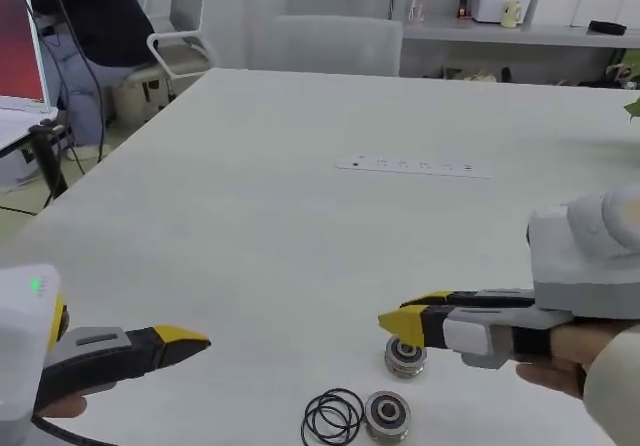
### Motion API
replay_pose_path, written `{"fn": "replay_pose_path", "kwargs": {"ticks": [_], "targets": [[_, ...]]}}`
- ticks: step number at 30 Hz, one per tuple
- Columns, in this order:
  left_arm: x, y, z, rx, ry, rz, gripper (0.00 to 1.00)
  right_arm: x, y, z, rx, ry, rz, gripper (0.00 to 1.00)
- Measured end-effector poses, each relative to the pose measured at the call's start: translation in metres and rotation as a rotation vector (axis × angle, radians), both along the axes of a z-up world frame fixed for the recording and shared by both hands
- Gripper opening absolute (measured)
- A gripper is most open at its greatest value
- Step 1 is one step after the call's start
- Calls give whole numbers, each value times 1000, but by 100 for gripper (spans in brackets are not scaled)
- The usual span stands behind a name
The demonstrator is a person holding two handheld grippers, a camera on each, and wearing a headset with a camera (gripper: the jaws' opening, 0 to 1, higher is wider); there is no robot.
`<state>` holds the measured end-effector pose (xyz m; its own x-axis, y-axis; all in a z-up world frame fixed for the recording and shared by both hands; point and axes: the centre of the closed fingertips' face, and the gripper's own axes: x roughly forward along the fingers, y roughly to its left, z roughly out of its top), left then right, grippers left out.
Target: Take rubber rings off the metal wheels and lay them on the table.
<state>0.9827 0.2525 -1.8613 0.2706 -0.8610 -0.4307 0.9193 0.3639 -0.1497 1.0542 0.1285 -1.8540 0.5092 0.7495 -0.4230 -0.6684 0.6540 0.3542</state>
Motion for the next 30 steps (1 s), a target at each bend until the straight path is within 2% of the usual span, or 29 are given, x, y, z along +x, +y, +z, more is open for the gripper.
{"fn": "replay_pose_path", "kwargs": {"ticks": [4,10,13,17,20,23,30], "targets": [[0,0,1,-8,2,0,81,-5,-5,16,57,-20,3,30],[0,-1,2,-14,-1,0,83,-19,-15,31,63,-62,35,39],[0,-1,2,-15,-2,-4,84,-30,-21,34,41,-83,66,47],[0,-1,2,-11,-6,-3,84,-43,-36,31,-14,-96,74,53],[-1,-1,1,-6,-7,-8,84,-51,-45,27,-28,-101,75,58],[-1,-1,1,-5,-7,-11,84,-61,-56,20,-65,-106,72,61],[-1,-1,3,-26,-1,-3,86,-78,-76,-2,-115,-62,33,66]]}}
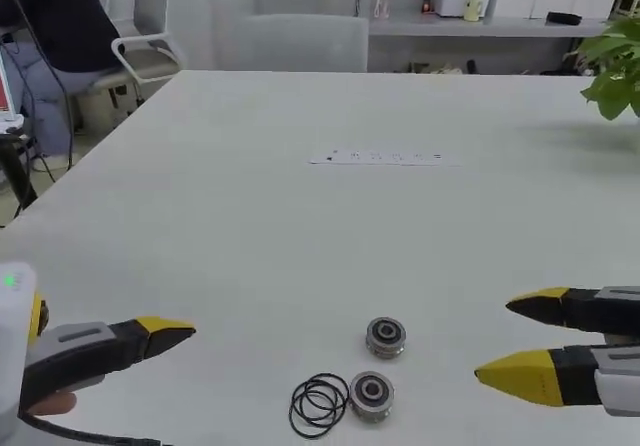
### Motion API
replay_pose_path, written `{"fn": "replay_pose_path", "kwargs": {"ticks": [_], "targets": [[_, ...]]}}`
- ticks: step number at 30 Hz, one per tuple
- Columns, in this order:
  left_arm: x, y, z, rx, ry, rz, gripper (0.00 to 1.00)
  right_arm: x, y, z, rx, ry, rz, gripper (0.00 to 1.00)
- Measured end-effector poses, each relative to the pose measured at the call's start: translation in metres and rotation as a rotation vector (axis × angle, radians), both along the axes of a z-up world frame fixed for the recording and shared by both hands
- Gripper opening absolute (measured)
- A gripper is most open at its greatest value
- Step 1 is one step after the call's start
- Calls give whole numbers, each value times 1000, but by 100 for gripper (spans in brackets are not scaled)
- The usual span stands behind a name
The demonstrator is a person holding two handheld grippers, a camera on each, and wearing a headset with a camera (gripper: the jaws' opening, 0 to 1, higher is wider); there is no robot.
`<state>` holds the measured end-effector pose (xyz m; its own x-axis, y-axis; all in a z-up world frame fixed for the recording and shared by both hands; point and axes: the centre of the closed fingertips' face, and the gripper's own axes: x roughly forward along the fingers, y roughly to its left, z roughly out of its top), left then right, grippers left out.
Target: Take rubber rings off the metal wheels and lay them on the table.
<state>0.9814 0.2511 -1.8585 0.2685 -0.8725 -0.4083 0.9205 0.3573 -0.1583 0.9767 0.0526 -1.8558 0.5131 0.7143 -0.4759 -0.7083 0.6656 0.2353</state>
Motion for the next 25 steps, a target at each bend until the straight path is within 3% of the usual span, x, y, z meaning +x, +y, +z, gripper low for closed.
{"fn": "replay_pose_path", "kwargs": {"ticks": [5,13,17,25], "targets": [[-1,1,-1,9,-2,-2,87,-13,-7,-17,-40,38,-16,74],[0,2,-1,3,-3,11,90,-26,-10,-31,-67,76,-29,84],[0,4,-5,14,21,23,93,-30,-9,-35,-85,79,-36,92],[-2,3,-6,20,21,18,96,-47,-8,-49,-131,138,-29,95]]}}
